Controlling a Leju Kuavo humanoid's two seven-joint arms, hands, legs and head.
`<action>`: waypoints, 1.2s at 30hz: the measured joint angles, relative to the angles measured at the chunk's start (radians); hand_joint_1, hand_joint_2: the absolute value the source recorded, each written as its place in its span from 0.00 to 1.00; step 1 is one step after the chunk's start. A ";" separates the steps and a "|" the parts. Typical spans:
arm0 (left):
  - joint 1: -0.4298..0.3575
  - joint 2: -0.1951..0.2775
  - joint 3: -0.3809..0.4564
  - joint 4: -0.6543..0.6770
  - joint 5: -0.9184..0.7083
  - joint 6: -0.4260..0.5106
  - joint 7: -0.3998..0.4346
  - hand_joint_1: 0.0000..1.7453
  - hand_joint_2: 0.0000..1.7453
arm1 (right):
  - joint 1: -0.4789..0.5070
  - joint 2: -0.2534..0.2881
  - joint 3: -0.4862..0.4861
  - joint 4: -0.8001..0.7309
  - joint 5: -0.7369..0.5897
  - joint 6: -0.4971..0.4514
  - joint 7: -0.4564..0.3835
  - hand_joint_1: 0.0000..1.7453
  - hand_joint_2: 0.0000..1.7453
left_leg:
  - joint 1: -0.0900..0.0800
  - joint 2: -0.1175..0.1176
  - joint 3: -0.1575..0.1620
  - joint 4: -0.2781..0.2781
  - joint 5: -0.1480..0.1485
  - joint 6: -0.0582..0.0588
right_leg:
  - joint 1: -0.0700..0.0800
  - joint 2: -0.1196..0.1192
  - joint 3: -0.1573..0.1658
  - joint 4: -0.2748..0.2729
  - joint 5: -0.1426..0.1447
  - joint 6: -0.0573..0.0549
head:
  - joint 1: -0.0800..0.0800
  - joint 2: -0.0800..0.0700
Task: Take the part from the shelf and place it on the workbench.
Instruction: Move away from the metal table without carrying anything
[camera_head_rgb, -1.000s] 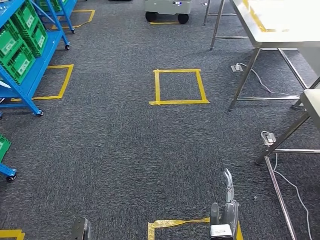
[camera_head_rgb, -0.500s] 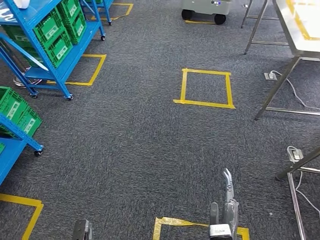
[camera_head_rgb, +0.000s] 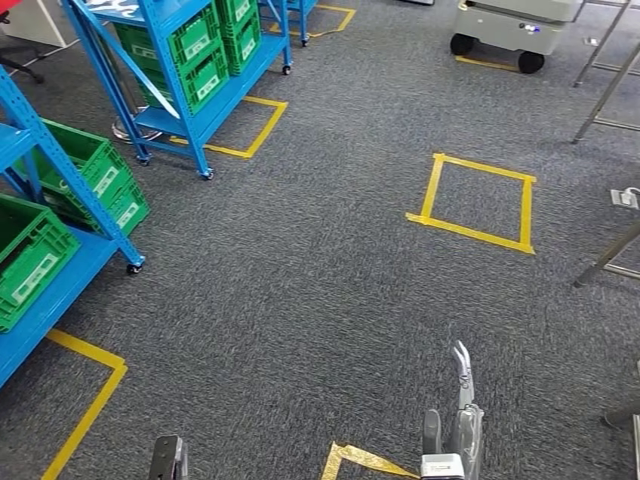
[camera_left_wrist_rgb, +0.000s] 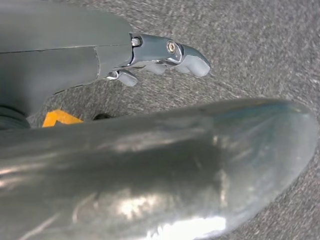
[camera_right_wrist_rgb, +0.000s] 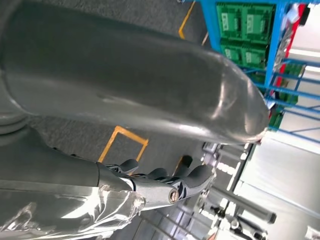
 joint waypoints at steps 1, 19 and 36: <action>0.000 -0.001 0.000 0.000 0.000 0.000 0.000 0.00 0.00 | 0.000 0.001 -0.001 0.000 0.000 0.000 0.000 0.00 0.00 | 0.001 -0.010 -0.004 0.000 0.003 -0.007 | 0.000 0.010 0.010 -0.020 0.002 -0.003 | 0.000 0.000; -0.002 -0.006 0.000 0.000 0.000 0.013 0.009 0.00 0.00 | -0.001 0.012 -0.016 0.001 0.007 0.000 0.010 0.00 0.00 | -0.010 0.151 0.005 -0.004 -0.008 -0.007 | 0.019 -0.183 0.029 -0.031 -0.005 -0.012 | -0.011 0.000; 0.000 -0.007 0.000 0.000 -0.010 0.013 0.015 0.00 0.00 | -0.004 0.026 -0.034 0.006 0.026 0.010 -0.003 0.00 0.00 | 0.002 0.019 -0.037 0.034 -0.013 -0.030 | 0.002 -0.024 0.007 -0.027 0.021 -0.029 | -0.005 0.000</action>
